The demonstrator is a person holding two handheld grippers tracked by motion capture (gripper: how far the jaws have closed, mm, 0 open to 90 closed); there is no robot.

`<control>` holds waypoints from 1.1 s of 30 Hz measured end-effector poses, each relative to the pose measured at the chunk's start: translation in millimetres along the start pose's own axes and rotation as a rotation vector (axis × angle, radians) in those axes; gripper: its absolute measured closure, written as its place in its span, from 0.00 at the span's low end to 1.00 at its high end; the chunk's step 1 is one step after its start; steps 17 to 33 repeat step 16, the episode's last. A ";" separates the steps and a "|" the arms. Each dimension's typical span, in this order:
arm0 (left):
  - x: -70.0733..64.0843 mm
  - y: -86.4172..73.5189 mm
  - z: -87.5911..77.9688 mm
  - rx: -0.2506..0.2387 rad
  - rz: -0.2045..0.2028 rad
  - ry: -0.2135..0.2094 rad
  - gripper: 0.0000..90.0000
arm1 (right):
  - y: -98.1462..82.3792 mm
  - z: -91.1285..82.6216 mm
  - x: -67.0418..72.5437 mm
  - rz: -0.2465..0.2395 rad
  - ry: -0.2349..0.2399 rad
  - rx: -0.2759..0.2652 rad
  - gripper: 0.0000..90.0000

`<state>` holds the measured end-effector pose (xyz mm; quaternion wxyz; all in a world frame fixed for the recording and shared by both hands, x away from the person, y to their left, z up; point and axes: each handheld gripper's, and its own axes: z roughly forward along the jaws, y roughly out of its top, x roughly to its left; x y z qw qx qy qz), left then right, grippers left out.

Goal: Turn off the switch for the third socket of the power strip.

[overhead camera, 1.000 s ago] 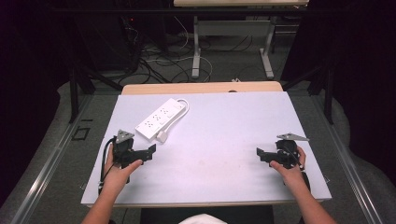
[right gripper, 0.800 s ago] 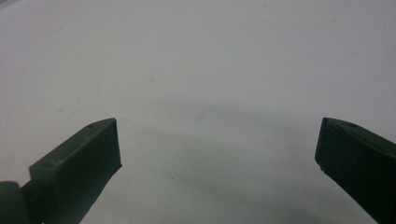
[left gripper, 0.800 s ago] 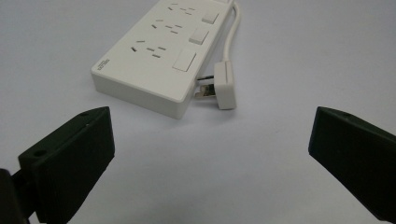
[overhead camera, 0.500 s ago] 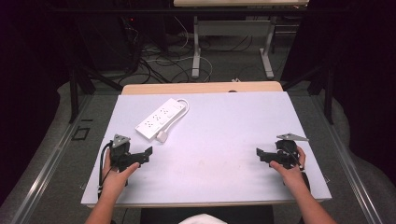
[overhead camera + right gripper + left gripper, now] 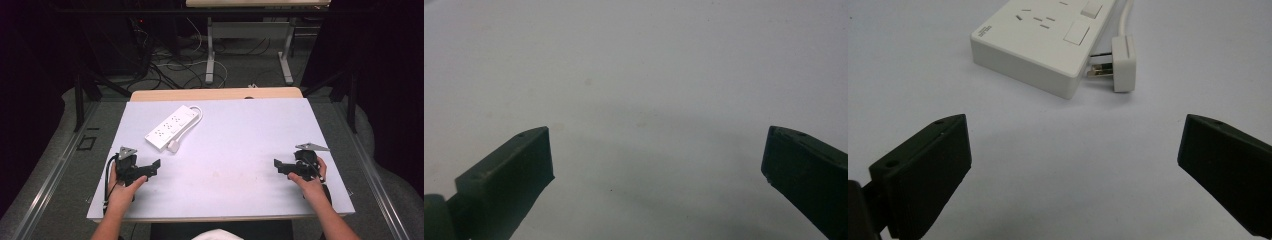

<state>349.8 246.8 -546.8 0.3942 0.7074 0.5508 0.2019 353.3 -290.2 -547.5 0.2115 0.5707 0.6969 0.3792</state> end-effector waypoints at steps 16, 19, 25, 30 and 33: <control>5.2 -2.0 4.4 0.012 -0.031 -0.004 0.01 | -0.4 1.5 -0.7 0.000 -0.001 0.006 0.00; 5.2 -2.0 4.4 0.012 -0.031 -0.004 0.01 | -0.4 1.5 -0.7 0.000 -0.001 0.006 0.00; 5.2 -2.0 4.4 0.012 -0.031 -0.004 0.01 | -0.4 1.5 -0.7 0.000 -0.001 0.006 0.00; 5.2 -2.0 4.4 0.012 -0.031 -0.004 0.01 | -0.4 1.5 -0.7 0.000 -0.001 0.006 0.00; 5.2 -2.0 4.4 0.012 -0.031 -0.004 0.01 | -0.4 1.5 -0.7 0.000 -0.001 0.006 0.00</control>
